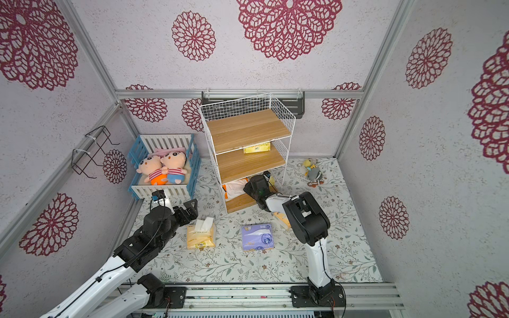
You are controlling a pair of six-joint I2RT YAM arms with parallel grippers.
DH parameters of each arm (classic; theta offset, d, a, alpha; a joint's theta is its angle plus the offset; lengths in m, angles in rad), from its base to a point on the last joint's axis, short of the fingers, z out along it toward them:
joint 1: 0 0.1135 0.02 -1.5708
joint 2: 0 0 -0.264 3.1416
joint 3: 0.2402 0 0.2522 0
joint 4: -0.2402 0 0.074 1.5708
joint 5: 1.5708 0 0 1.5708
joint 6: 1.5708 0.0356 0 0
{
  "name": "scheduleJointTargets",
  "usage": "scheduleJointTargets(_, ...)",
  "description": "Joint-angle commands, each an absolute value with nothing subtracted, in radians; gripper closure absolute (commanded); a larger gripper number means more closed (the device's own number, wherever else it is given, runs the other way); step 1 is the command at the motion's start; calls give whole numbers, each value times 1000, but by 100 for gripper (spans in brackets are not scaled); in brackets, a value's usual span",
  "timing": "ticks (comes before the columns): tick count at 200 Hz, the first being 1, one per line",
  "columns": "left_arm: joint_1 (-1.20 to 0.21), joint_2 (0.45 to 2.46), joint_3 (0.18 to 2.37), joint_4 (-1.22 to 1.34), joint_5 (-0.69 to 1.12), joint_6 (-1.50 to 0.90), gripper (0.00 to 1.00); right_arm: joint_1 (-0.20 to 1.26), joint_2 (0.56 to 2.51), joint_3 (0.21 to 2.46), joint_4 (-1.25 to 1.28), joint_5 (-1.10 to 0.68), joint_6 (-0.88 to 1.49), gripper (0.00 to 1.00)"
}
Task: Remove the tissue boxes from the shelf
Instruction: Pick up a box of tissues from the shelf.
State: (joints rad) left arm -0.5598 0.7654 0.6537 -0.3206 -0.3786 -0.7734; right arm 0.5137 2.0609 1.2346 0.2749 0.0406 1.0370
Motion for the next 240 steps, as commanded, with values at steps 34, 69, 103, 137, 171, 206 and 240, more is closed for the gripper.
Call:
scheduleJointTargets(34,-550,765,655,-328,-361,-767,3,524,1952,1223,237,85,980,91)
scheduleJointTargets(69,-549,774,678,-329,-341,-782,3,524,1839,1155,229,96,962,95)
scheduleJointTargets(103,-549,787,705,-331,-312,-800,3,522,1715,1066,204,121,953,98)
scheduleJointTargets(137,-551,816,736,-327,-289,-811,3,520,1598,970,183,111,965,100)
scheduleJointTargets(171,-555,858,762,-308,-270,-825,3,522,1483,886,130,107,973,100)
scheduleJointTargets(206,-573,898,792,-304,-280,-831,3,526,1356,818,55,111,950,100)
scheduleJointTargets(240,-591,904,795,-302,-308,-840,3,551,1238,789,-29,129,948,100)
